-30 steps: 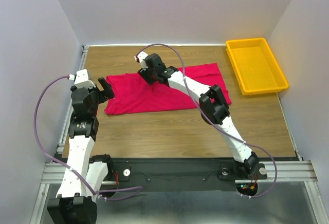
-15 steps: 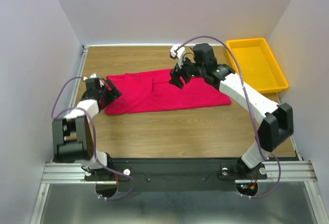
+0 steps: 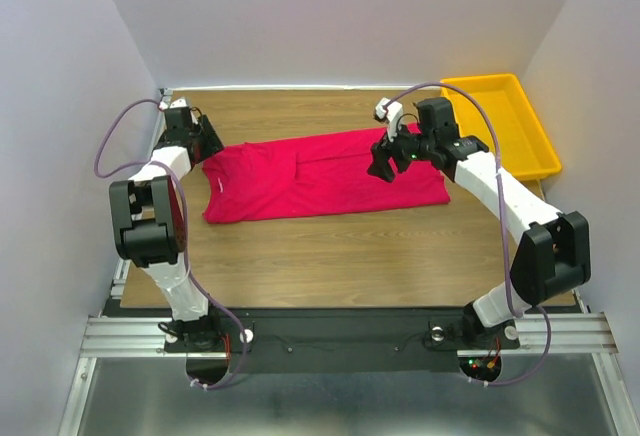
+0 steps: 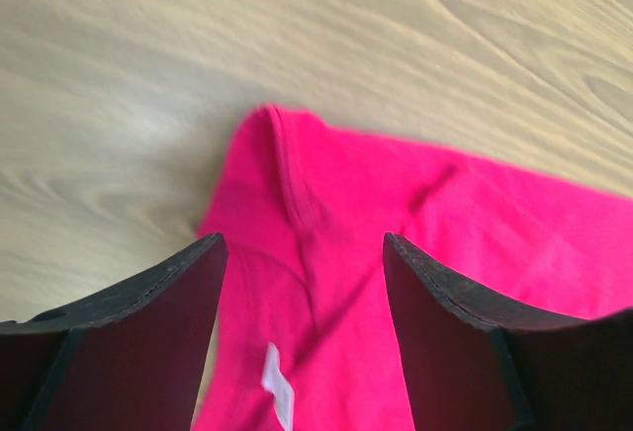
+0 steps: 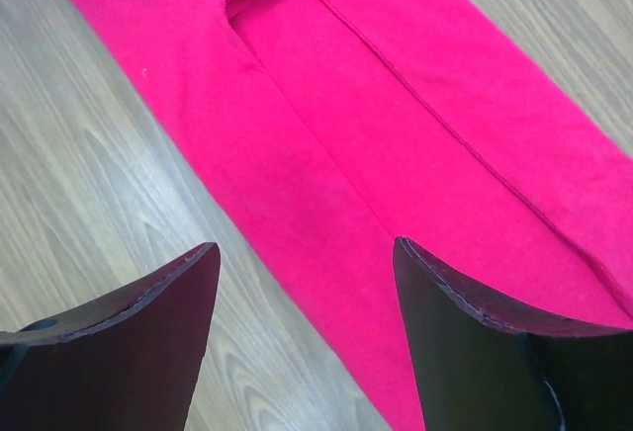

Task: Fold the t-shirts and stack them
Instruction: Fold the tshirt

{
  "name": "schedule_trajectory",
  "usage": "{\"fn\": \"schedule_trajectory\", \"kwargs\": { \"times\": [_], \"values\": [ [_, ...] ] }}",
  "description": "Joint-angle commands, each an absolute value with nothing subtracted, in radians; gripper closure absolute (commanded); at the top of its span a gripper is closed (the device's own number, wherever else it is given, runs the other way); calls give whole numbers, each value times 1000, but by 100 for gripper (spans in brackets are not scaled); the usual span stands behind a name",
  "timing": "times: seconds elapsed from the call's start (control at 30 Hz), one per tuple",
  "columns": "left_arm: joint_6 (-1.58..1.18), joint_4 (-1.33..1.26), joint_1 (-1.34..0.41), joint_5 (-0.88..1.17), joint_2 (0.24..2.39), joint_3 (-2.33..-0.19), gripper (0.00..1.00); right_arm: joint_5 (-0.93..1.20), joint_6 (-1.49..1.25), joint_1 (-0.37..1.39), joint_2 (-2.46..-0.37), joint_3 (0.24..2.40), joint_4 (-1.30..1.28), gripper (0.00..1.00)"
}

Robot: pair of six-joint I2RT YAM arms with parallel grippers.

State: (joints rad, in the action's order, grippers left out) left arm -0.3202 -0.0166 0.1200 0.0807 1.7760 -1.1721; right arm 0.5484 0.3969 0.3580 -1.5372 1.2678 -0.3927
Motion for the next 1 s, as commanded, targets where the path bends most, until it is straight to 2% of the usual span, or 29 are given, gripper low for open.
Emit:
{"fn": "schedule_trajectory", "kwargs": {
  "times": [0.0,0.17,0.33,0.47,0.6,0.63,0.7,0.87,0.97],
  "values": [
    [-209,79,124,9,1863,-1293,31,618,399,345,-1483,1269,-370,23],
    [-155,149,124,9,1953,-1408,41,630,399,324,-1485,1259,-367,23],
    [-135,201,123,9,2022,-1474,46,640,394,305,-1482,1261,-365,23],
    [-124,222,121,44,2058,-1514,56,643,390,296,-1483,1262,-364,23],
    [-103,245,109,55,2109,-1586,76,647,387,285,-1482,1269,-365,23],
    [-100,256,107,58,2138,-1601,91,646,385,284,-1482,1270,-365,23],
    [-101,267,106,57,2176,-1646,97,647,385,279,-1480,1272,-365,23],
    [-112,299,104,5,2235,-1750,100,641,388,270,-1477,1276,-367,23],
    [-115,322,104,-44,2285,-1897,100,627,397,265,-1483,1279,-367,23]
  ]
}}
